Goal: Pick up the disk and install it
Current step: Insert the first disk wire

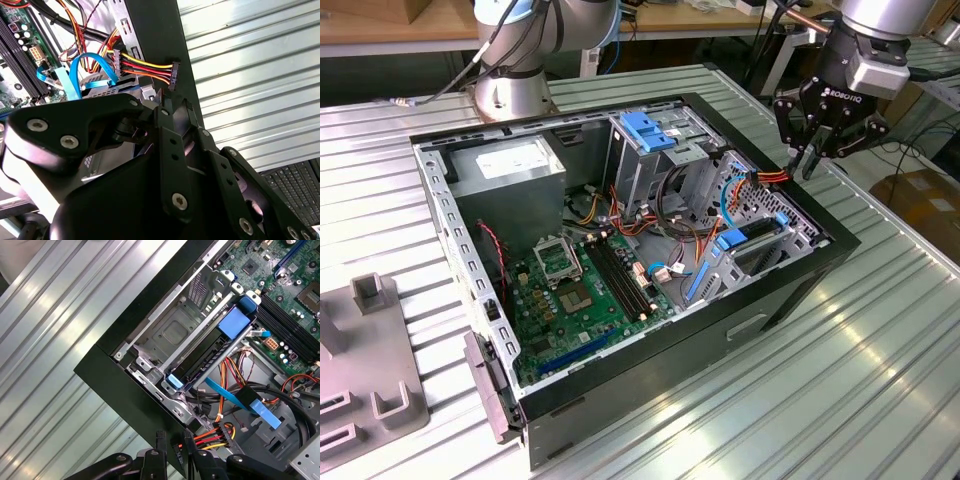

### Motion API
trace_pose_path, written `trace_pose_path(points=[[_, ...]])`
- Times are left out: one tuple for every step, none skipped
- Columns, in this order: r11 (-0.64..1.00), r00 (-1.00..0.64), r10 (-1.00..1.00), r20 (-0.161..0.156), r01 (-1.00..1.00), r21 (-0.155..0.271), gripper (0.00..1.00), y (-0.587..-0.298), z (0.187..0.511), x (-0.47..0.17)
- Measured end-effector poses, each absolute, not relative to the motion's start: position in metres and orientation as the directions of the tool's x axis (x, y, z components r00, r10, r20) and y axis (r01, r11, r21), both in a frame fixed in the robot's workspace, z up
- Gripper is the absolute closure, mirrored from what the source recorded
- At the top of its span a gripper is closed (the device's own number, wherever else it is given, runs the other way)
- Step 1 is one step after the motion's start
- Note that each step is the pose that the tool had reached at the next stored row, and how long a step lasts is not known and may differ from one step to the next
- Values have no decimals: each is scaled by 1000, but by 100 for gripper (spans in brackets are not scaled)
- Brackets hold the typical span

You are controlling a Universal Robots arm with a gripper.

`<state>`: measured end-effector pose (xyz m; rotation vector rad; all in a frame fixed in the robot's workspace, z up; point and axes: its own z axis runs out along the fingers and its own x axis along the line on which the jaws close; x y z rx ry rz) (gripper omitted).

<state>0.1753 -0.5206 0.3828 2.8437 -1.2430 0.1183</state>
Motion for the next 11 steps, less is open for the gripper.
trace_pose_path(points=[[-679,677,-731,84,-734,2,73,-521,383,175],[-679,677,-731,84,-734,2,73,-521,383,175],[-679,677,-731,84,-734,2,73,-521,383,175],[-680,678,-730,84,-733,2,73,-521,383,175],[-682,680,-728,84,-731,2,73,-521,383,175],[-688,685,-723,84,-726,2,73,-521,382,176],[-698,695,-714,84,-716,2,73,-521,382,176],[-710,708,-701,84,-704,2,73,-521,382,176],[-719,717,-692,84,-695,2,73,-521,382,177],[-726,724,-685,84,-688,2,73,-521,381,177],[-734,732,-676,84,-679,2,73,-520,381,177]])
